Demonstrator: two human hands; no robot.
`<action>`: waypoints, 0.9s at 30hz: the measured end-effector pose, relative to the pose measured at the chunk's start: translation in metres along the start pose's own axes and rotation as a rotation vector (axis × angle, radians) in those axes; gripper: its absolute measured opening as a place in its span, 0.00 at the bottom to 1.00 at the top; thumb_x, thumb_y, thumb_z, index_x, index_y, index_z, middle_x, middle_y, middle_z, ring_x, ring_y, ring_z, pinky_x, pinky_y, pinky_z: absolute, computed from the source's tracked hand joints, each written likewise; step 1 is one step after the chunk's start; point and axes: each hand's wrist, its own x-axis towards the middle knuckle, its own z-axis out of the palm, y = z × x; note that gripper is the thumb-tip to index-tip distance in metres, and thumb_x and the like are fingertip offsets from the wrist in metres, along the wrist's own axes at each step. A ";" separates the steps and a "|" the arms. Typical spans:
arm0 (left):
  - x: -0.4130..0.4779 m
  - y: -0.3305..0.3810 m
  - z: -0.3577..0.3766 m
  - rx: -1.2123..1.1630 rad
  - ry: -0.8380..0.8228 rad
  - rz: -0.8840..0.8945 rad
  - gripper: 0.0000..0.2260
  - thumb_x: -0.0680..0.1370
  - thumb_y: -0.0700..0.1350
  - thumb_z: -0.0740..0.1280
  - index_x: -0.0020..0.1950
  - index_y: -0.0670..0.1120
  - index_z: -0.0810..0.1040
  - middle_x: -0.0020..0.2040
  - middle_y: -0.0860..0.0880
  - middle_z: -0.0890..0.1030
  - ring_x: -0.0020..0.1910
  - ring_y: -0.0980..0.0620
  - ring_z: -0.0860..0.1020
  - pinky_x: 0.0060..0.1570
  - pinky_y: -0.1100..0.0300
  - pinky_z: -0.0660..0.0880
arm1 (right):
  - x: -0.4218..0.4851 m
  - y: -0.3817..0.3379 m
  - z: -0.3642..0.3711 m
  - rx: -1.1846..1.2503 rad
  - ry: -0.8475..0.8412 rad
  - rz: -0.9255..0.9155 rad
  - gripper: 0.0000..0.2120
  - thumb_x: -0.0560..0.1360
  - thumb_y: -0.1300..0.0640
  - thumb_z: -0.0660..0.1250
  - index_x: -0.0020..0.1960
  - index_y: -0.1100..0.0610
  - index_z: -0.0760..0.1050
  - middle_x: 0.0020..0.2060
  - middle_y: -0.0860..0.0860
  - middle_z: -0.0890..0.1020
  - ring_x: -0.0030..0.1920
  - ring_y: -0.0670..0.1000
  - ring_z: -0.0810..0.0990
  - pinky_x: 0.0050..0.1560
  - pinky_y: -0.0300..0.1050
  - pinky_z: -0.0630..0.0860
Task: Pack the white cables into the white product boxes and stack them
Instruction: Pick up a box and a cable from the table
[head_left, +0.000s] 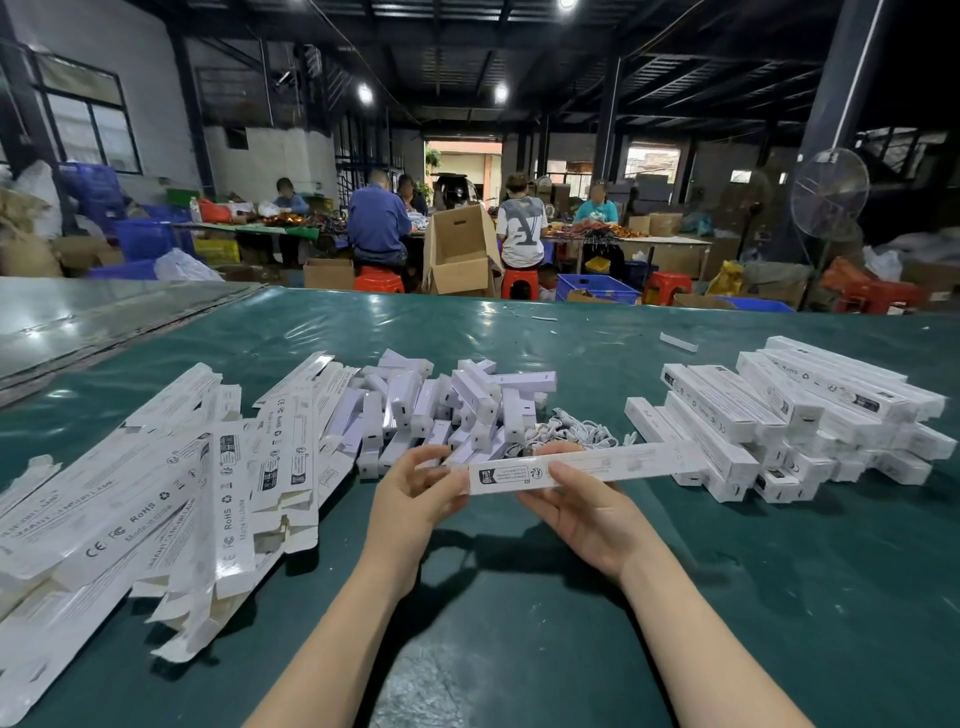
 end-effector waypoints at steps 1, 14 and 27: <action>0.000 0.001 0.000 -0.044 -0.008 -0.015 0.07 0.74 0.32 0.65 0.43 0.43 0.78 0.40 0.43 0.81 0.40 0.49 0.79 0.37 0.65 0.79 | 0.000 0.000 0.000 0.003 -0.005 -0.006 0.10 0.65 0.65 0.66 0.47 0.61 0.74 0.41 0.59 0.83 0.44 0.56 0.83 0.42 0.46 0.81; 0.000 0.001 0.006 -0.262 0.018 -0.044 0.06 0.70 0.32 0.66 0.38 0.42 0.76 0.32 0.48 0.81 0.34 0.53 0.79 0.35 0.67 0.78 | 0.001 0.004 0.007 0.133 -0.097 -0.053 0.20 0.49 0.58 0.84 0.38 0.57 0.82 0.37 0.57 0.84 0.39 0.52 0.84 0.46 0.48 0.81; 0.000 -0.002 0.012 -0.247 0.091 -0.059 0.05 0.72 0.33 0.67 0.38 0.38 0.81 0.36 0.45 0.83 0.37 0.52 0.81 0.40 0.65 0.79 | -0.002 0.002 0.006 0.101 -0.034 -0.088 0.09 0.67 0.66 0.63 0.39 0.58 0.81 0.38 0.57 0.84 0.43 0.55 0.84 0.42 0.45 0.81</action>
